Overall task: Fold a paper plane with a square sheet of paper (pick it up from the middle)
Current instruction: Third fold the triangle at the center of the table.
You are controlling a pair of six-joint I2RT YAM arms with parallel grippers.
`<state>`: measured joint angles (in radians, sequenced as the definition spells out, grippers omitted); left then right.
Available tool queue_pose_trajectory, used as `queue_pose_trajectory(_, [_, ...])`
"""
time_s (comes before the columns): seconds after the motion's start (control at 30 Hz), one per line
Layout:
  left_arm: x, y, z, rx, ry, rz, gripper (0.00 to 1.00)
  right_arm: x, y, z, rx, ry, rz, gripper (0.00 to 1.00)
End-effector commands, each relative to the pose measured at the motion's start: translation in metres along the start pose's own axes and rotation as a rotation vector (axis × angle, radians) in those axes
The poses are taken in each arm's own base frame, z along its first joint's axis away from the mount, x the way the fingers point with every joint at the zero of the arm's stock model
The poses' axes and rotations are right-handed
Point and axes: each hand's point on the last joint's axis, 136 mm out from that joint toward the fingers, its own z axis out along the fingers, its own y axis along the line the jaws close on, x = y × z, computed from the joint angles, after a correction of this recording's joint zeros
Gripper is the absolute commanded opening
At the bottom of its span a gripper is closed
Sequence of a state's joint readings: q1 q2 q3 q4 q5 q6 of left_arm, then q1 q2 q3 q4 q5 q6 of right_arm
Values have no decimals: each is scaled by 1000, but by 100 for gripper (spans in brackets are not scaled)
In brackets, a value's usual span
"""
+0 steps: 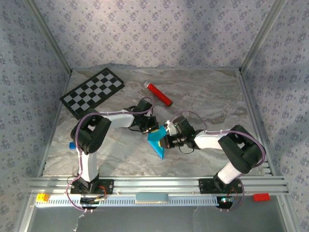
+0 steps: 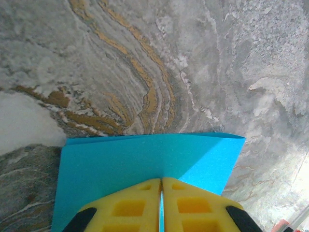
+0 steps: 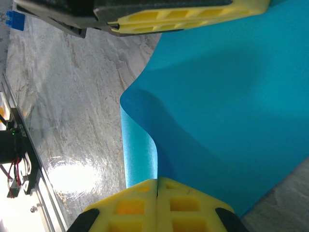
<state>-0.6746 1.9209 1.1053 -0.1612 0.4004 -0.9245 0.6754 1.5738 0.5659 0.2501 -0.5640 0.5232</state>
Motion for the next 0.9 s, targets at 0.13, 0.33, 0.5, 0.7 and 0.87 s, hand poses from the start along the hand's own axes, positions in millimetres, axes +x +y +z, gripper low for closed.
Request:
queue_pose_trajectory(0.13, [5,10,4,-52,22,-13,10,-6,-7,1,46,1,-13,3])
queue_pose_trajectory(0.33, [5,9,4,-49,21,-14,10,-3,-10,1,59,11,-12,3])
queue_pose_trajectory(0.5, [5,9,3,-52,19,-14,10,-2,-12,1,67,13,-13,3])
queue_pose_trajectory(0.7, [5,9,3,-51,22,-13,10,-3,-14,2,77,12,-9,3])
queue_pose_trajectory(0.87, [5,8,3,-51,23,-13,10,-1,-16,3,81,20,-8,3])
